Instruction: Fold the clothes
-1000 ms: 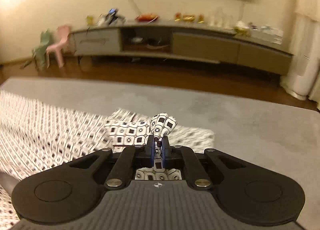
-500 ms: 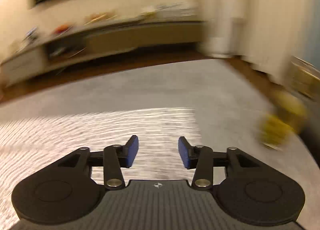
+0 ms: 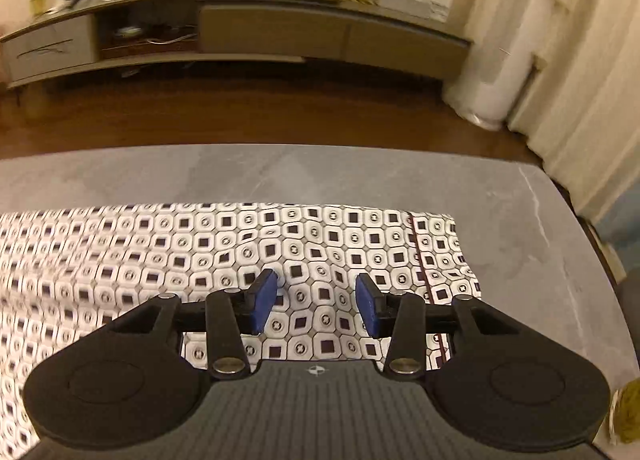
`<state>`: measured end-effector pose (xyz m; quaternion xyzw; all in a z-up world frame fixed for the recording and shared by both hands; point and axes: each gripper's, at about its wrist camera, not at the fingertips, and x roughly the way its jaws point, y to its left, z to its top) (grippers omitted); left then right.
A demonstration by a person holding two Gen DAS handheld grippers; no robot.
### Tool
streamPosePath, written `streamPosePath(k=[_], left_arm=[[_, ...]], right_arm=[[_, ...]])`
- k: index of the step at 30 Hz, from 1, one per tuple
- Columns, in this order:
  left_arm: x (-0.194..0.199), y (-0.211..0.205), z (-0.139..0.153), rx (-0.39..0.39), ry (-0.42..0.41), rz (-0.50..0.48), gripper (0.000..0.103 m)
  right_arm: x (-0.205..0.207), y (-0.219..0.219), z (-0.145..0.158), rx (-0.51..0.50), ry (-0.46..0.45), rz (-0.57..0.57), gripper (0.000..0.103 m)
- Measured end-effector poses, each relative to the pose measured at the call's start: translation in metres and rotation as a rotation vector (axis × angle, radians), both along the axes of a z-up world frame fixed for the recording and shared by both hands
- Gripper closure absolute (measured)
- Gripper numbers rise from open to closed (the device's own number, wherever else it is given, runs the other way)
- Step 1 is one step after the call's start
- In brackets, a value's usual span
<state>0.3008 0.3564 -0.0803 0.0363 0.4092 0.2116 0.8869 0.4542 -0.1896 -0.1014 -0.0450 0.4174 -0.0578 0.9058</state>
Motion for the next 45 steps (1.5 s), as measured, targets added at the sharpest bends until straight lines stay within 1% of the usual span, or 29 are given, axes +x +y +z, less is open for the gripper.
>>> streamPosePath(k=[3,5,6,8,9,10,11,13,14,16,17,19,21,24,25,26,27,28,29,31,34,36,37,38,39,41,43,44,45], left_arm=[[-0.015,0.017,0.019,-0.059,-0.031,-0.007,0.055],[-0.021,0.019,0.022,-0.119,-0.013,-0.073,0.055],[-0.023,0.016,0.019,-0.134,0.003,-0.108,0.054],[-0.025,0.008,0.009,-0.103,0.040,-0.133,0.054],[-0.025,0.005,0.003,-0.069,0.059,-0.127,0.054],[-0.026,0.003,-0.001,-0.022,0.068,-0.098,0.054],[-0.028,0.004,-0.002,0.020,0.075,-0.060,0.057],[-0.034,0.003,0.001,0.080,0.082,0.003,0.067],[-0.040,0.000,0.008,0.091,0.068,0.009,0.067],[-0.061,-0.014,0.030,0.087,0.024,-0.041,0.066],[-0.074,-0.022,0.042,0.084,0.002,-0.084,0.062],[-0.100,-0.038,0.060,0.075,-0.032,-0.157,0.059],[-0.123,-0.046,0.067,0.020,-0.042,-0.203,0.058],[-0.149,-0.048,0.050,-0.061,0.016,-0.235,0.057],[-0.155,-0.045,0.038,-0.060,0.050,-0.231,0.058],[-0.159,-0.042,0.027,-0.052,0.086,-0.226,0.058],[-0.165,-0.037,0.016,-0.043,0.118,-0.217,0.058],[-0.171,-0.031,0.008,-0.032,0.134,-0.205,0.058],[-0.177,-0.024,0.002,-0.019,0.141,-0.191,0.055],[-0.185,-0.009,0.000,-0.013,0.148,-0.142,0.054],[-0.191,0.007,0.004,-0.012,0.155,-0.055,0.060],[-0.195,0.003,0.014,-0.017,0.124,-0.070,0.060],[-0.197,-0.003,0.019,-0.027,0.104,-0.097,0.059],[-0.198,-0.010,0.022,-0.032,0.092,-0.122,0.057],[-0.196,-0.016,0.021,-0.031,0.097,-0.137,0.056],[-0.187,-0.023,0.010,-0.021,0.145,-0.142,0.055],[-0.178,-0.026,0.003,-0.003,0.171,-0.132,0.056],[-0.176,-0.026,0.006,-0.012,0.153,-0.128,0.057],[-0.175,-0.026,0.013,-0.031,0.125,-0.129,0.057]], right_arm=[[-0.050,-0.006,0.029,0.001,-0.081,0.024,0.054],[-0.093,-0.008,0.042,0.078,-0.071,0.105,0.046],[-0.117,-0.009,0.044,0.111,-0.041,0.150,0.042],[-0.161,-0.013,0.040,0.131,0.031,0.217,0.041],[-0.180,-0.016,0.038,0.132,0.060,0.237,0.039],[-0.197,-0.021,0.034,0.127,0.079,0.240,0.039],[-0.213,-0.028,0.030,0.119,0.093,0.234,0.039],[-0.233,-0.045,0.019,0.132,0.126,0.179,0.041],[-0.242,-0.060,0.012,0.132,0.141,0.141,0.041],[-0.256,-0.089,0.002,0.120,0.143,0.066,0.039],[-0.259,-0.103,0.000,0.107,0.130,0.023,0.039],[-0.260,-0.113,0.000,-0.008,0.106,-0.060,0.040],[-0.261,-0.107,0.005,-0.035,0.055,-0.052,0.040],[-0.257,-0.088,0.011,0.130,0.036,0.050,0.041],[-0.254,-0.082,0.008,0.163,0.054,0.084,0.041],[-0.250,-0.077,0.002,0.158,0.081,0.101,0.042],[-0.245,-0.074,-0.005,0.137,0.108,0.104,0.042],[-0.242,-0.077,-0.008,0.127,0.115,0.090,0.037],[-0.241,-0.084,-0.009,0.124,0.111,0.070,0.037],[-0.239,-0.097,-0.011,0.109,0.101,0.026,0.037],[-0.250,-0.102,-0.008,0.019,0.092,-0.033,0.035],[-0.258,-0.097,-0.004,-0.056,0.082,-0.046,0.037],[-0.263,-0.092,0.002,-0.049,0.059,-0.022,0.037],[-0.265,-0.087,0.006,-0.009,0.048,0.010,0.037],[-0.265,-0.082,0.008,0.039,0.047,0.043,0.037],[-0.265,-0.072,0.014,0.134,0.045,0.110,0.037],[-0.258,-0.070,0.002,0.161,0.104,0.125,0.037],[-0.254,-0.071,-0.005,0.164,0.136,0.113,0.037],[-0.250,-0.074,-0.006,0.162,0.136,0.103,0.038]])
